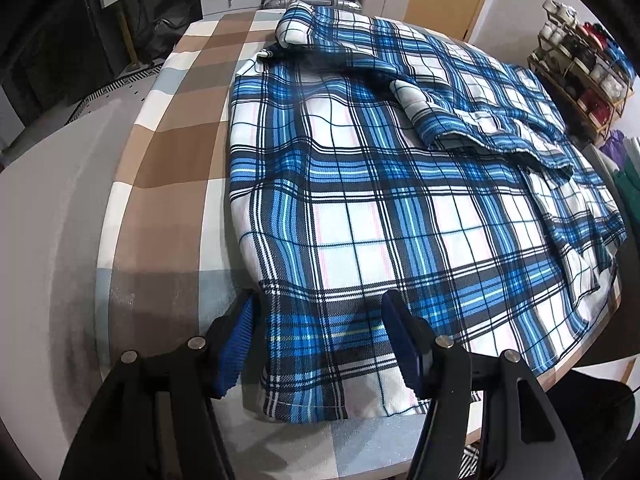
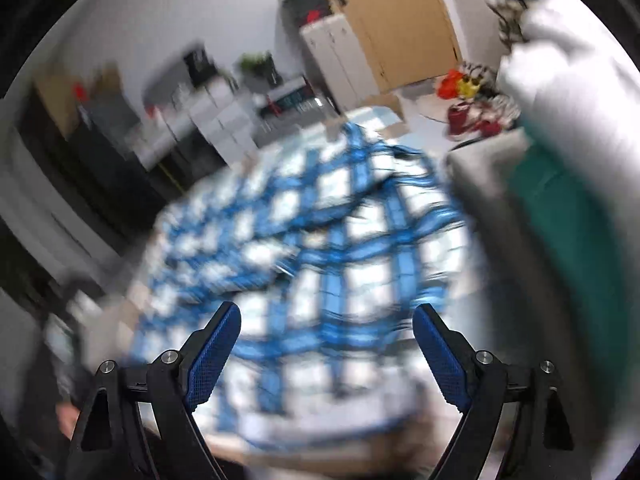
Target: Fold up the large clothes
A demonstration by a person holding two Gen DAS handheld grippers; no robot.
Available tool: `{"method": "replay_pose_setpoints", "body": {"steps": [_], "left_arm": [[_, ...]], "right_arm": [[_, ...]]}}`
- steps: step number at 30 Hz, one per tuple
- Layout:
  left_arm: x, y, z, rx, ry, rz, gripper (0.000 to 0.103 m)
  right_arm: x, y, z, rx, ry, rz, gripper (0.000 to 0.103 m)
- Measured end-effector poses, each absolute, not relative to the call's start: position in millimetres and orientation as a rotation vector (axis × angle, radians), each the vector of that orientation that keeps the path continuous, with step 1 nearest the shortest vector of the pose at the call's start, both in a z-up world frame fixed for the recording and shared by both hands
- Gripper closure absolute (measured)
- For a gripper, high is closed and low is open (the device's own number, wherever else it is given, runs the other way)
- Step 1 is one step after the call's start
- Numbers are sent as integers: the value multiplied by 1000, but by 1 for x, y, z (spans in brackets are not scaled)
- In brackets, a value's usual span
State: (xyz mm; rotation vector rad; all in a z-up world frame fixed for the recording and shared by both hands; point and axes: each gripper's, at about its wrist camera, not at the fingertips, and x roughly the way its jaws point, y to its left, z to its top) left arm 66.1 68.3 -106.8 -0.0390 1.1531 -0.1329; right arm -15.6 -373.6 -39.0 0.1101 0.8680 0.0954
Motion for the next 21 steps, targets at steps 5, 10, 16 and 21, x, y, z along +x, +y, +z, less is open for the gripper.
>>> {"method": "replay_pose_setpoints", "body": {"steps": [5, 10, 16, 21], "left_arm": [[65, 70, -106, -55, 1159, -131, 45], [64, 72, -106, -64, 1158, -140, 45], [64, 70, -106, -46, 1157, -138, 45], [64, 67, -107, -26, 1155, -137, 45]], "right_arm": [[-17, -353, -71, -279, 1027, -9, 14], [5, -343, -116, -450, 1106, -114, 16], [44, -331, -137, -560, 1075, -195, 17], [69, -333, -120, -436, 1059, -102, 71]]}}
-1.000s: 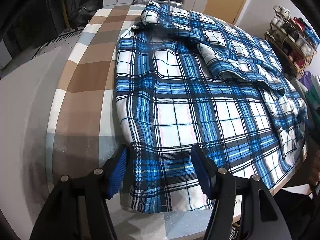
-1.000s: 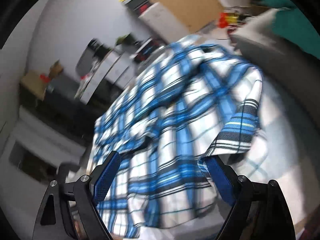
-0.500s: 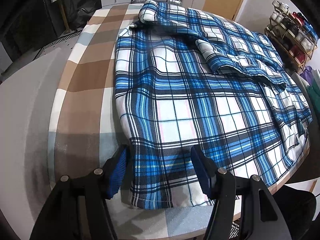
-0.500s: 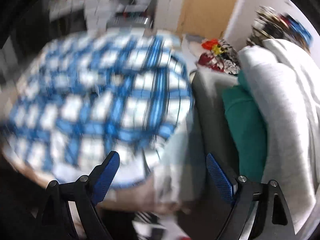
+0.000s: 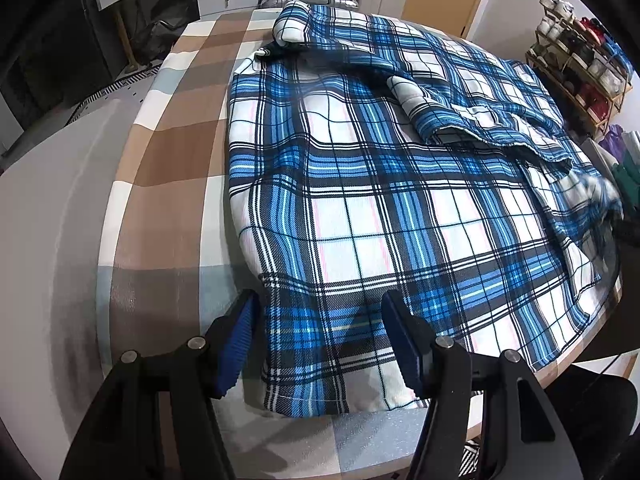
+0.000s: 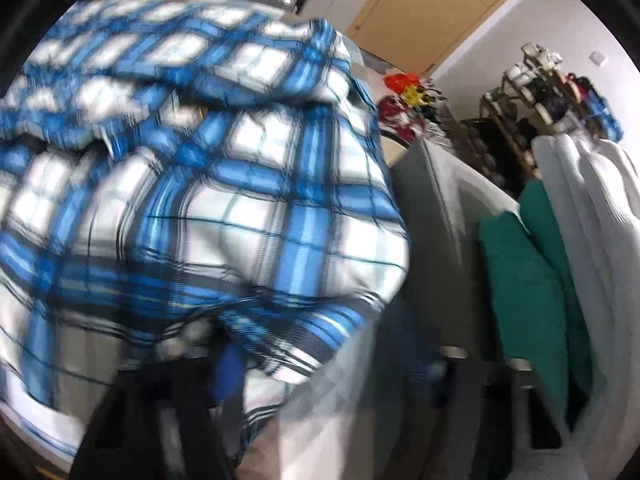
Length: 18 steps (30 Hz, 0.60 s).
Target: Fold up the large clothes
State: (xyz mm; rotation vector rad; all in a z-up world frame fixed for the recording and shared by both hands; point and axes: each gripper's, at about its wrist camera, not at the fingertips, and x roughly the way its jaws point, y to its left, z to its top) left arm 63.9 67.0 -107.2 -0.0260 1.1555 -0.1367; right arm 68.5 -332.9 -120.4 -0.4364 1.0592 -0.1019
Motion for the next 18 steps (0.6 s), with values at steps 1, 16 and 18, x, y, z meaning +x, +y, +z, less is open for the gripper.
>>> {"method": "replay_pose_setpoints", "body": {"steps": [1, 16, 18], "left_arm": [[64, 66, -107, -23, 1156, -135, 45], [62, 60, -109, 28, 1154, -122, 45], [61, 58, -109, 34, 1154, -118, 45]], "right_arm": [[71, -331, -116, -421, 1058, -79, 79], [23, -345, -79, -534, 1036, -158, 101], [12, -356, -73, -523, 1035, -195, 102]]}}
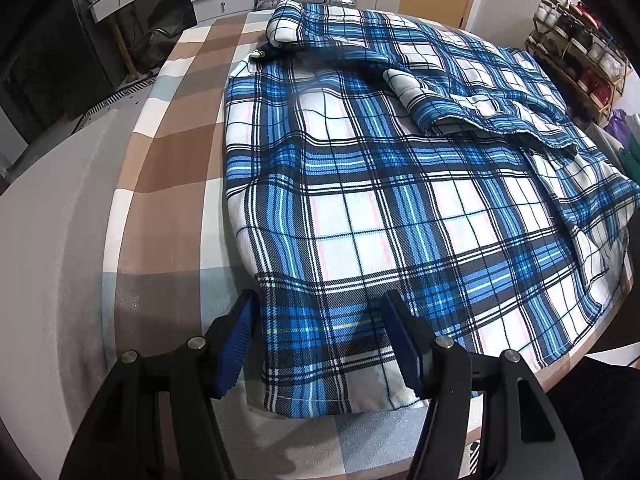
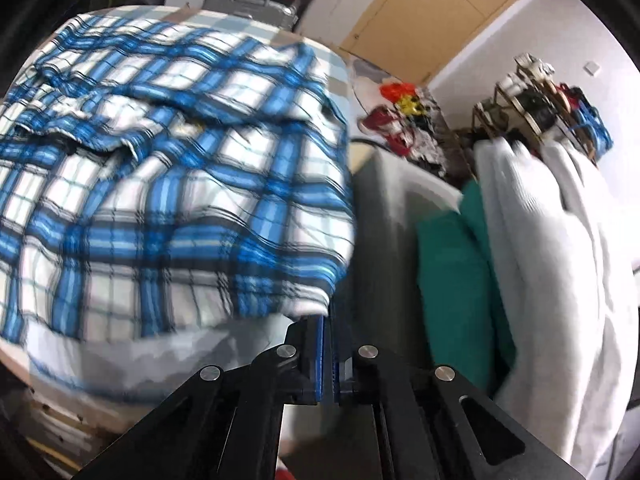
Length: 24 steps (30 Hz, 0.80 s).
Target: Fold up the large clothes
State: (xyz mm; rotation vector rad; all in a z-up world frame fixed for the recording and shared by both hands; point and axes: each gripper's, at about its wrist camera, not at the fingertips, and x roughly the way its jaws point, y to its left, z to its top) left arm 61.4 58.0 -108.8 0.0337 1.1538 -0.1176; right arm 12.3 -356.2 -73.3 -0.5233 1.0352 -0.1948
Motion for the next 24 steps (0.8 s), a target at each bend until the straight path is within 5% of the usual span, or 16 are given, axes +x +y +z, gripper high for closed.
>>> {"method": "replay_pose_setpoints", "body": {"steps": [7, 10, 12, 14, 22, 24], "left_arm": [[60, 62, -109, 39, 1150, -114, 45], [59, 62, -109, 33, 1149, -114, 45], [59, 61, -109, 39, 1149, -113, 45], [59, 60, -109, 44, 1149, -109, 45], [58, 61, -110, 47, 1147, -115, 44], [59, 60, -110, 49, 1146, -115, 44]], "right_arm": [[-5, -381, -60, -364, 1035, -157, 102], [-8, -376, -71, -316, 1078, -45, 85], [-7, -368, -81, -330, 1081, -23, 59], [0, -360, -91, -357, 1065, -40, 50], [54, -374, -105, -266, 1050, -213, 47], [63, -372, -105, -294, 1042, -212, 54]]}}
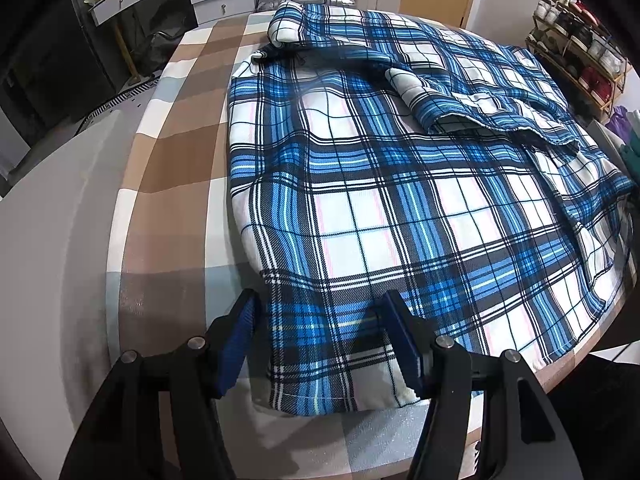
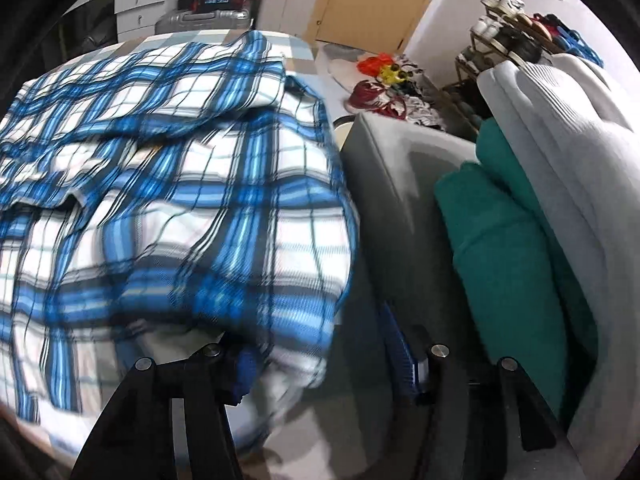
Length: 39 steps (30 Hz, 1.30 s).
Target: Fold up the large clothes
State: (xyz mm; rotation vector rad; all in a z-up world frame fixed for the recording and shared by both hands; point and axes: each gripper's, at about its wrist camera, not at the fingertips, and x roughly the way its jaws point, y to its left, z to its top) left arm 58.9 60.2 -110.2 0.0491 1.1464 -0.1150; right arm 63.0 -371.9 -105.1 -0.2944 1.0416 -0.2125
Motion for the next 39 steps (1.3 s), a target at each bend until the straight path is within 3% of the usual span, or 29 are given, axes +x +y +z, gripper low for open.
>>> {"method": "replay_pose_setpoints", "body": {"steps": [1, 3, 10, 18, 23, 28, 30, 33, 39], "left_arm": [[60, 61, -110, 48, 1147, -114, 44], [60, 60, -110, 46, 1148, -111, 44], [61, 60, -110, 47, 1147, -111, 44], [59, 60, -111, 47, 1147, -110, 44], [59, 61, -111, 48, 1146, -112, 44], [58, 63, -111, 47, 1146, -113, 44], [57, 62, -110, 47, 1146, -111, 44], [57, 61, -111, 46, 1148, -105, 44], [58, 61, -111, 39, 1159, -109, 44]], "right_arm": [[66, -370, -103, -303, 1032, -197, 60], [67, -367, -96, -289, 1009, -160, 90], [55, -349, -85, -369, 1005, -127, 99], [19, -336, -85, -865, 1024, -259, 102], [8, -342, -65, -754, 1014, -220, 103], [4, -350, -55, -591, 1020, -147, 90], [2, -349, -55, -609, 1008, -138, 67], [4, -343, -64, -702, 993, -136, 49], [28, -322, -113, -964, 1024, -178, 48]]}}
